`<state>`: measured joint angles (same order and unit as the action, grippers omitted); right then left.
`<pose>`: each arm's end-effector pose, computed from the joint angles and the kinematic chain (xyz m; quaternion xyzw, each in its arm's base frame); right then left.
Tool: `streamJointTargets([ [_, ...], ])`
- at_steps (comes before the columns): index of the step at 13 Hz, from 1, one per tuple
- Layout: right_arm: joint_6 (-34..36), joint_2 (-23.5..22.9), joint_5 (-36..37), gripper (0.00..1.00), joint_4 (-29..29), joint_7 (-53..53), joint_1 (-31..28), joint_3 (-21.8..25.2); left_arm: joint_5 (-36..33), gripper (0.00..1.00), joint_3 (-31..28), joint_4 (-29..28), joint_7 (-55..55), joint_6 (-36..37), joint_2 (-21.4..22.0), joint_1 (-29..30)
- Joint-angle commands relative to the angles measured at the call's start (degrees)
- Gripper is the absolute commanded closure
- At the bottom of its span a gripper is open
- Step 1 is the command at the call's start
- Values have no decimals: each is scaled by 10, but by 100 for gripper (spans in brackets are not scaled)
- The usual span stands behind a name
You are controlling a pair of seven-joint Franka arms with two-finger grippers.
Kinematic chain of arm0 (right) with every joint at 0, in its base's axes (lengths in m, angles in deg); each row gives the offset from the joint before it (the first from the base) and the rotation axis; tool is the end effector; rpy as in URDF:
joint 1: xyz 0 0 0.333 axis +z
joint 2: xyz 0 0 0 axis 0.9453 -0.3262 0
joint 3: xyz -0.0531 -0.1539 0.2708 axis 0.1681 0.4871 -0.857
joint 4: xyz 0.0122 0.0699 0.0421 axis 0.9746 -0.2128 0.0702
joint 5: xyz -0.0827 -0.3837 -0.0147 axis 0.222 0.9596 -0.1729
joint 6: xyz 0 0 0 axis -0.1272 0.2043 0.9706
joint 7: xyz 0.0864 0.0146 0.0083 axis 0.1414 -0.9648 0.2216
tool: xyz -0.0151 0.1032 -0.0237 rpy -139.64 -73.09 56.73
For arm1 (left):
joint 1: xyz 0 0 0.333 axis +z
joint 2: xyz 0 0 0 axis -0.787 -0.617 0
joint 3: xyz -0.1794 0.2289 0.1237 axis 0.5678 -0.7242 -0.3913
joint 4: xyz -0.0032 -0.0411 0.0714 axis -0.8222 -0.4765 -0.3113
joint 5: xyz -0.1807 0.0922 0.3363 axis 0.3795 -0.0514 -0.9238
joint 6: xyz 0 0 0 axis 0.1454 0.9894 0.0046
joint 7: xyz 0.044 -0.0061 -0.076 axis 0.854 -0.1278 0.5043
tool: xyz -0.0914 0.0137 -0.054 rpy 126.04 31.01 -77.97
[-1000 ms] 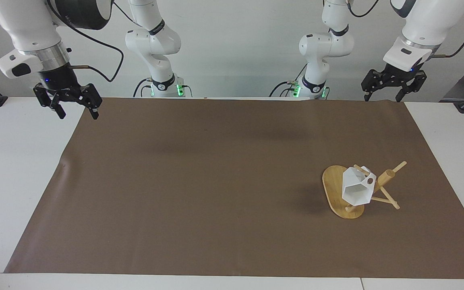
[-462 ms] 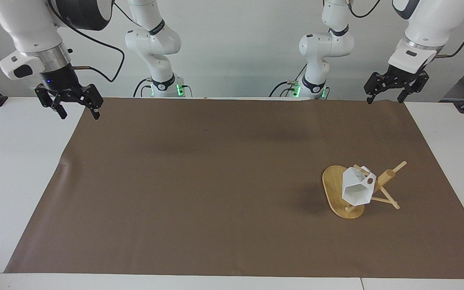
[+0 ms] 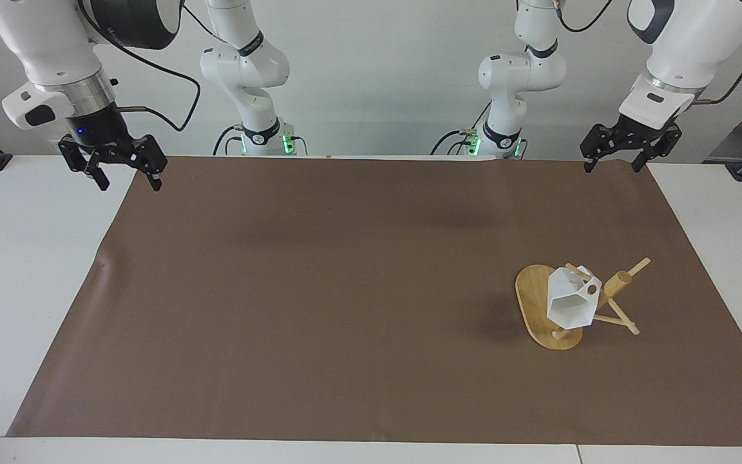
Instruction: Hang cup on rack
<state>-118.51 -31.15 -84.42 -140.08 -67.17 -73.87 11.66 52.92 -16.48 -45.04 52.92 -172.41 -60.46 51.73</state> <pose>0.5641 -0.0664 0.6283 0.9984 -0.0050 0.0556 0.0053 0.5173 -0.0315 0.6268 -0.9993 0.0366 0.0040 0.0099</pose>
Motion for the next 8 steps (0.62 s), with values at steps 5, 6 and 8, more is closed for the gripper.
streamJointTargets([
  [5,21,11,3,0,-12,-5,-4,-6,16,0,10,0,2,2,6,3],
  [6,27,11,3,0,-11,-7,-4,-6,9,0,12,0,-2,3,6,3],
  [8,42,16,3,0,-12,-18,-6,-7,7,0,12,0,-8,8,7,3],
])
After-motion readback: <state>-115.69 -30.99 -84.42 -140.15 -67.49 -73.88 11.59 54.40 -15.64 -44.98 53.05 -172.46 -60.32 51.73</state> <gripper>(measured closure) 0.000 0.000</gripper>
